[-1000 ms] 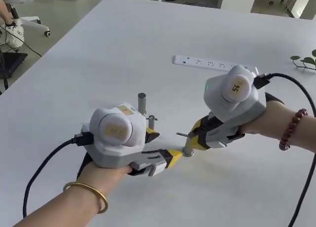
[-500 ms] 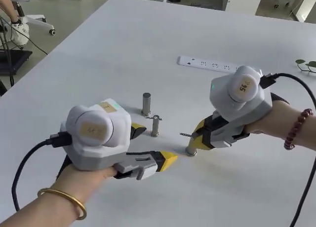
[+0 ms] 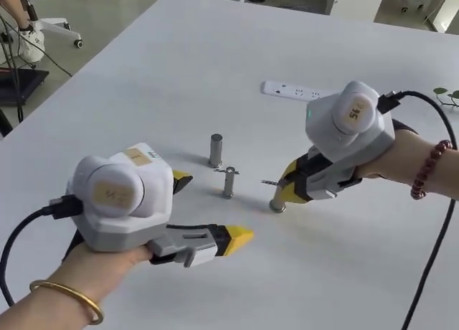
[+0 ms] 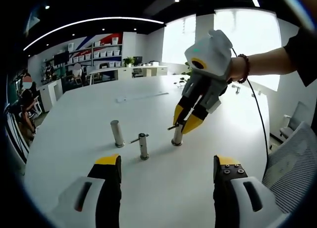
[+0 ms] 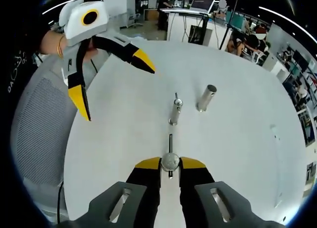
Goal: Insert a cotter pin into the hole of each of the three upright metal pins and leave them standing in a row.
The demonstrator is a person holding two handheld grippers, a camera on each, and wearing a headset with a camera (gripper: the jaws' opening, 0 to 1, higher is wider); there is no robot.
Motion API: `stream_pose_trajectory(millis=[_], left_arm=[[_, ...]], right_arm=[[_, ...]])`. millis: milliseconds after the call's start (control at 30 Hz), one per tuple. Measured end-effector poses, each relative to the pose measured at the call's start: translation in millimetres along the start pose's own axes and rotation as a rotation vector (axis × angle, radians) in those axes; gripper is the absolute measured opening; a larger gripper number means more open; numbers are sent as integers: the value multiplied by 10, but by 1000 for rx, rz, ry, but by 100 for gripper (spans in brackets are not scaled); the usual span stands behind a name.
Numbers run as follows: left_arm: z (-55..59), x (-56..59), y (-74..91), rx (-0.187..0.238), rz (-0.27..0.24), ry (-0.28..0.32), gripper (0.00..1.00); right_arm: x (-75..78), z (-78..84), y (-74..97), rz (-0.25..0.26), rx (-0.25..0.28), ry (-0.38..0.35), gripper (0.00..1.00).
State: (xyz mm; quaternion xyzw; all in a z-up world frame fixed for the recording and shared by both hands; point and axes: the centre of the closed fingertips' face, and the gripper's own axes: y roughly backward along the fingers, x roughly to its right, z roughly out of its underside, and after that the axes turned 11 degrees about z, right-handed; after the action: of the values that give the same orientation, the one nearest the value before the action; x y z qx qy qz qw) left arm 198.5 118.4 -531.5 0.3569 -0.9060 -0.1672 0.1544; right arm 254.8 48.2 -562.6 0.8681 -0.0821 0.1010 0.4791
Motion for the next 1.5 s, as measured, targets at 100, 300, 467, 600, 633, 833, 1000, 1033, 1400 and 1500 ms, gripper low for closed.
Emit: stream_pose_trajectory(millis=[100, 300, 467, 600, 633, 833, 1000, 1033, 1400, 1500], left_arm=[[11, -7, 1, 4, -1, 3, 79], [35, -24, 8, 7, -3, 3, 81], [31, -74, 27, 16, -15, 6, 82], [42, -96, 34, 18, -20, 13, 82], [46, -96, 33, 19, -20, 14, 82], [79, -87, 21, 6, -17, 10, 81], [86, -75, 15, 1, -15, 2, 81], [88, -74, 15, -1, -16, -1, 81], [100, -79, 19, -14, -18, -13, 81], [87, -92, 26, -9, -23, -14, 82]], right_arm=[[27, 20, -24, -11, -3, 18, 8], [71, 35, -47, -26, -12, 47, 8], [110, 46, -71, -27, -11, 56, 8], [156, 76, -104, -37, -11, 57, 8], [160, 93, -117, -40, -16, 52, 8], [218, 107, -124, -50, -8, 34, 8], [165, 88, -96, -54, -7, 28, 9], [162, 86, -95, -53, -5, 30, 9], [114, -11, -37, -40, 23, -42, 18], [130, -105, 8, -25, 58, -129, 21]])
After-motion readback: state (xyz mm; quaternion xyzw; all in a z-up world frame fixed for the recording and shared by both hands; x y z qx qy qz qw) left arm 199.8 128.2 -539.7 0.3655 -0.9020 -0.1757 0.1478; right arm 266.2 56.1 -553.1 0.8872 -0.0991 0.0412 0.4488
